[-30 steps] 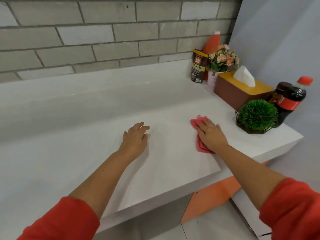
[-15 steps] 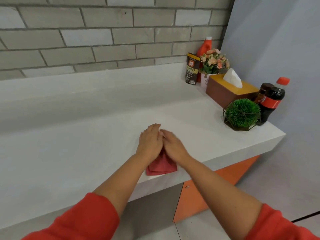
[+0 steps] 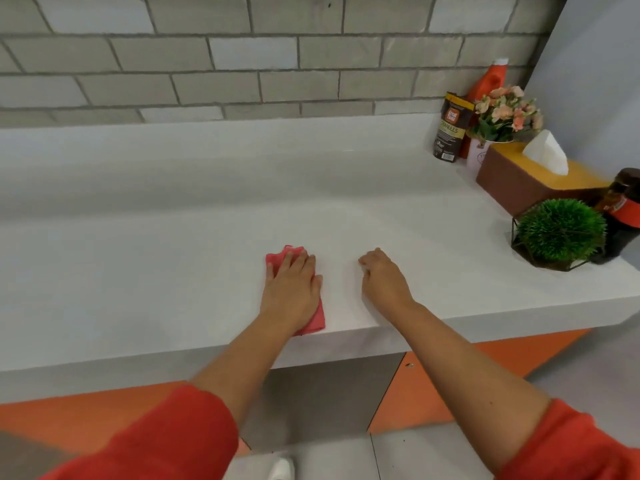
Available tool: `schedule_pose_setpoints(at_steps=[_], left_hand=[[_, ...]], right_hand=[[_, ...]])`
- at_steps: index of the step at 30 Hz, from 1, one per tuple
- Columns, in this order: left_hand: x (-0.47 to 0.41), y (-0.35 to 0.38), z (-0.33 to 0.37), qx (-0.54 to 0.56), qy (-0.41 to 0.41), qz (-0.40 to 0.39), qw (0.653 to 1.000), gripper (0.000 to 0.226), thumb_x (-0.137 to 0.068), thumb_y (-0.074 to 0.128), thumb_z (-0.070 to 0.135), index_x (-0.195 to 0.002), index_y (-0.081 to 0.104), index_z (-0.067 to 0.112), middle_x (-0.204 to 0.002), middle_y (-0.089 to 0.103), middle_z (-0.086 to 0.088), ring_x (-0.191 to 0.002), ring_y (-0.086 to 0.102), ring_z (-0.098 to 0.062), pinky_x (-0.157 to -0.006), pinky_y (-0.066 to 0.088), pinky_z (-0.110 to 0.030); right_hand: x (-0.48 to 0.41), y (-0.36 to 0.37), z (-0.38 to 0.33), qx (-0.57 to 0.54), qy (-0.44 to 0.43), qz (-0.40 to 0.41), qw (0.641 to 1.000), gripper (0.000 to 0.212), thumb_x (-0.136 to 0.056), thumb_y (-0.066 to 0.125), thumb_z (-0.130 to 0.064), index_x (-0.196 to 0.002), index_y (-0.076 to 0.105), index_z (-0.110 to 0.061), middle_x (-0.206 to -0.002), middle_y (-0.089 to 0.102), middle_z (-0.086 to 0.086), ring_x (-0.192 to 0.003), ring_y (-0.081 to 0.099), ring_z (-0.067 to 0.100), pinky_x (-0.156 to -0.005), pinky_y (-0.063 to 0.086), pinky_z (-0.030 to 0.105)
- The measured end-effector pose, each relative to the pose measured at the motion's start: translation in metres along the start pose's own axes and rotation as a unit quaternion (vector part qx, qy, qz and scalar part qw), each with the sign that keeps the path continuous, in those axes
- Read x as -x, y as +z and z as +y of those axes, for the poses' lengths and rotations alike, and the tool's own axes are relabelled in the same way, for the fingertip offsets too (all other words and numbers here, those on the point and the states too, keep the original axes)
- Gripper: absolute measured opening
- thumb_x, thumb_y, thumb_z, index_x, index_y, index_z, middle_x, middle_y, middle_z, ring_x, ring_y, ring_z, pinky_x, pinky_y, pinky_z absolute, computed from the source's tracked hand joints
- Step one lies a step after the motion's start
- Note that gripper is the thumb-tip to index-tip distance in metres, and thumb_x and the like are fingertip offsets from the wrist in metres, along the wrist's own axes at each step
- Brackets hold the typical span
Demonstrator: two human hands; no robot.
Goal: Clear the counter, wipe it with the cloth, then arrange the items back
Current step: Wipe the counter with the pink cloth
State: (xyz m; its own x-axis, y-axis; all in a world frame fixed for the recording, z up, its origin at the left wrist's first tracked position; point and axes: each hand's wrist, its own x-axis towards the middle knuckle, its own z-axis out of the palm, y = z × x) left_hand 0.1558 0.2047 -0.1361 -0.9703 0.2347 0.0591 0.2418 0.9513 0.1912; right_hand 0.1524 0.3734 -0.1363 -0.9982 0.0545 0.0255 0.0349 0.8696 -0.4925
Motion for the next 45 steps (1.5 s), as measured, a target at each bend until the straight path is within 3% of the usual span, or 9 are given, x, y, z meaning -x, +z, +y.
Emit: schedule_pose_setpoints(at_steps=[5, 10, 14, 20, 25, 31, 38, 41, 45], left_hand=[[0.018, -0.019, -0.117, 0.013, -0.167, 0.075, 0.983, 0.053, -0.098, 0.028, 0.033, -0.143, 0.032, 0.005, -0.151, 0.028, -0.015, -0.141, 0.02, -0.034, -0.115, 0.015, -0.048], [0.0, -0.02, -0.106, -0.025, -0.297, 0.042, 0.954, 0.055, -0.097, 0.03, 0.03, -0.139, 0.031, -0.006, -0.145, 0.035, -0.023, -0.132, 0.033, -0.037, -0.114, 0.017, -0.048], [-0.017, -0.003, -0.032, -0.066, -0.134, 0.049, 0.988, 0.049, -0.097, 0.025, 0.018, -0.142, 0.024, -0.001, -0.146, 0.034, -0.021, -0.134, 0.032, -0.033, -0.116, 0.014, -0.048], [0.025, 0.005, 0.035, 0.015, 0.096, -0.007, 0.995, 0.056, -0.1, 0.022, 0.036, -0.149, 0.014, 0.01, -0.158, 0.013, -0.007, -0.146, 0.011, -0.02, -0.12, -0.003, -0.033], [0.041, -0.008, -0.013, 0.029, 0.058, -0.022, 0.998, 0.057, -0.1, 0.023, 0.042, -0.15, 0.015, 0.017, -0.158, 0.012, 0.0, -0.146, 0.008, -0.013, -0.116, -0.003, -0.025], [0.028, 0.008, 0.043, -0.004, -0.032, 0.006, 0.999, 0.071, -0.094, 0.005, 0.05, -0.148, 0.019, 0.006, -0.154, 0.022, -0.015, -0.143, 0.018, -0.029, -0.12, 0.002, -0.042], [0.009, 0.02, 0.121, -0.024, 0.115, -0.034, 0.992, 0.083, -0.087, 0.02, 0.067, -0.146, 0.021, 0.009, -0.153, 0.016, -0.017, -0.14, 0.014, -0.039, -0.116, 0.001, -0.056], [0.015, 0.018, 0.1, -0.067, 0.226, -0.059, 0.97, 0.09, -0.079, 0.046, 0.071, -0.144, 0.026, 0.013, -0.15, 0.022, -0.015, -0.14, 0.014, -0.038, -0.117, 0.004, -0.054], [0.028, 0.01, 0.048, -0.113, 0.234, -0.062, 0.964, 0.087, -0.085, 0.045, 0.063, -0.149, 0.011, 0.016, -0.157, 0.007, -0.012, -0.145, 0.003, -0.032, -0.119, -0.006, -0.041]], right_hand=[[-0.006, -0.017, -0.015, 0.104, 0.005, -0.054, 0.993, 0.033, -0.087, 0.037, 0.005, -0.116, 0.052, -0.002, -0.121, 0.05, 0.01, -0.107, 0.052, 0.028, -0.096, 0.038, 0.032], [-0.01, -0.02, -0.022, 0.142, -0.005, -0.108, 0.984, 0.032, -0.09, 0.038, 0.0, -0.12, 0.048, -0.002, -0.124, 0.046, 0.011, -0.095, 0.047, 0.023, -0.076, 0.036, 0.027], [-0.013, -0.019, -0.027, 0.178, -0.005, -0.121, 0.977, 0.032, -0.092, 0.037, -0.002, -0.122, 0.046, -0.002, -0.125, 0.046, 0.011, -0.113, 0.05, 0.027, -0.085, 0.04, 0.029], [-0.019, -0.037, -0.02, 0.157, -0.024, -0.147, 0.976, 0.035, -0.091, 0.039, -0.001, -0.123, 0.052, -0.005, -0.128, 0.049, 0.01, -0.116, 0.049, 0.027, -0.091, 0.039, 0.03], [-0.019, -0.048, -0.008, 0.119, -0.037, -0.185, 0.975, 0.036, -0.093, 0.034, -0.001, -0.122, 0.056, -0.005, -0.133, 0.047, 0.008, -0.121, 0.045, 0.028, -0.1, 0.036, 0.032], [-0.018, -0.06, -0.001, 0.053, -0.027, -0.214, 0.975, 0.043, -0.094, 0.035, -0.001, -0.131, 0.054, -0.012, -0.142, 0.041, 0.003, -0.131, 0.038, 0.024, -0.105, 0.031, 0.029], [-0.03, -0.073, 0.005, -0.118, 0.035, -0.109, 0.986, 0.037, -0.091, 0.04, 0.004, -0.117, 0.064, -0.007, -0.126, 0.06, 0.008, -0.118, 0.054, 0.018, -0.089, 0.039, 0.02], [-0.033, -0.073, 0.008, -0.104, 0.03, -0.108, 0.988, 0.035, -0.092, 0.042, 0.002, -0.119, 0.063, -0.006, -0.129, 0.058, 0.007, -0.122, 0.052, 0.02, -0.092, 0.039, 0.021], [-0.036, -0.064, 0.003, -0.089, 0.015, -0.11, 0.99, 0.034, -0.094, 0.041, -0.003, -0.121, 0.062, -0.007, -0.132, 0.056, 0.007, -0.124, 0.049, 0.021, -0.097, 0.036, 0.022]])
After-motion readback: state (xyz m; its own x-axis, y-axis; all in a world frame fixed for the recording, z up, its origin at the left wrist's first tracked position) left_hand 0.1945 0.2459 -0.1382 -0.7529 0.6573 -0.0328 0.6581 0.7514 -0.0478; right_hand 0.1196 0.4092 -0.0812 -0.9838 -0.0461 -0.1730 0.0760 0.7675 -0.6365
